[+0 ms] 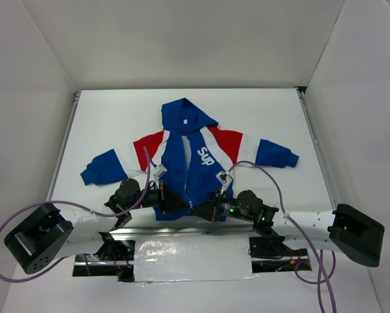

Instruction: Zip up the jacket

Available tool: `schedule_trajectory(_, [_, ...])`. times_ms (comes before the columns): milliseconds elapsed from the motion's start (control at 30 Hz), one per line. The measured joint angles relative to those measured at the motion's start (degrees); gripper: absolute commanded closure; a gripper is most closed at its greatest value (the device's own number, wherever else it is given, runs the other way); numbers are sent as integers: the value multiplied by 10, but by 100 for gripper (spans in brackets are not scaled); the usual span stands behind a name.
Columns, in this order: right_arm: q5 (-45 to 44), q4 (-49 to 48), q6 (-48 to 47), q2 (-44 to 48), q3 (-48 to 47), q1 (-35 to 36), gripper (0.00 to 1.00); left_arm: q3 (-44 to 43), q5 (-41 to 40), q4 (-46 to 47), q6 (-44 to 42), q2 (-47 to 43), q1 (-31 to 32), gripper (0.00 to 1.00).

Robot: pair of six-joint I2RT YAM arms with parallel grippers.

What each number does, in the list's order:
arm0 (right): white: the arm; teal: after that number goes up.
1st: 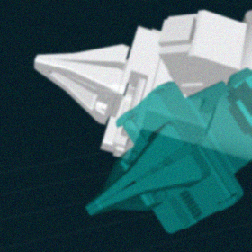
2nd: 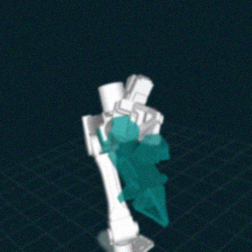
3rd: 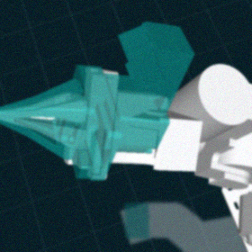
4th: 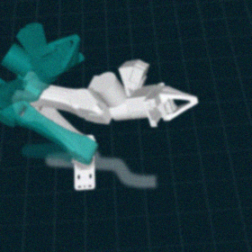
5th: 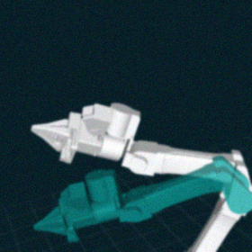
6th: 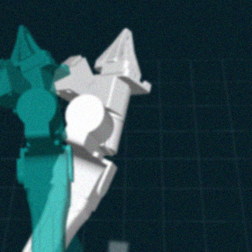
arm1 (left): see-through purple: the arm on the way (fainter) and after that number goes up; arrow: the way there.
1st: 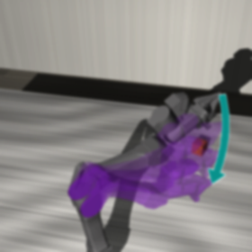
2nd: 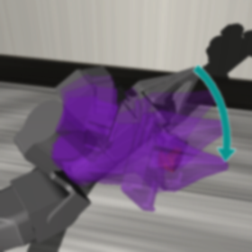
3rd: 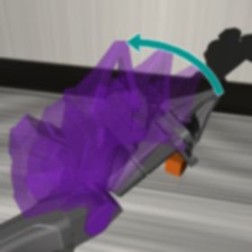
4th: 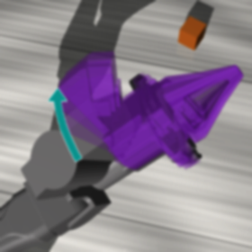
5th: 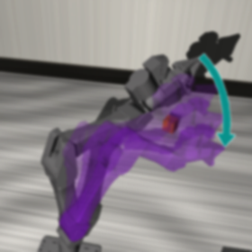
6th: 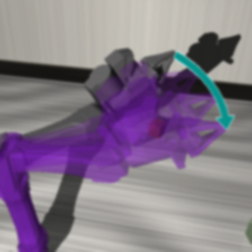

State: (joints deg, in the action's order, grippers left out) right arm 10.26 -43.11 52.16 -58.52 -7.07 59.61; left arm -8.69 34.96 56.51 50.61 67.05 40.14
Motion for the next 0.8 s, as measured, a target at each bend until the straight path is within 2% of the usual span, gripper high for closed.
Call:
schedule_trajectory(100, [-5, 3, 1, 0, 0, 0, 85, 0, 0, -4, -8, -6, 0, 100])
schedule_trajectory(233, [-7, 4, 1, 0, 0, 0, 90, 0, 0, -8, -10, -7, 0, 100])
schedule_trajectory(267, [-7, 4, 2, 0, 0, 0, 96, 0, 0, -8, -10, -7, 0, 100])
schedule_trajectory(333, [-7, 4, 3, 0, 0, 0, 100, 0, 0, -8, -10, -7, 0, 100])
schedule_trajectory(567, [-6, 9, 16, 0, -3, 0, 100, 0, 0, -9, -12, -8, 0, 100])
schedule_trajectory(800, [-34, 96, 129, 43, -27, 0, 100, 0, -5, -14, -27, -27, -2, 100])
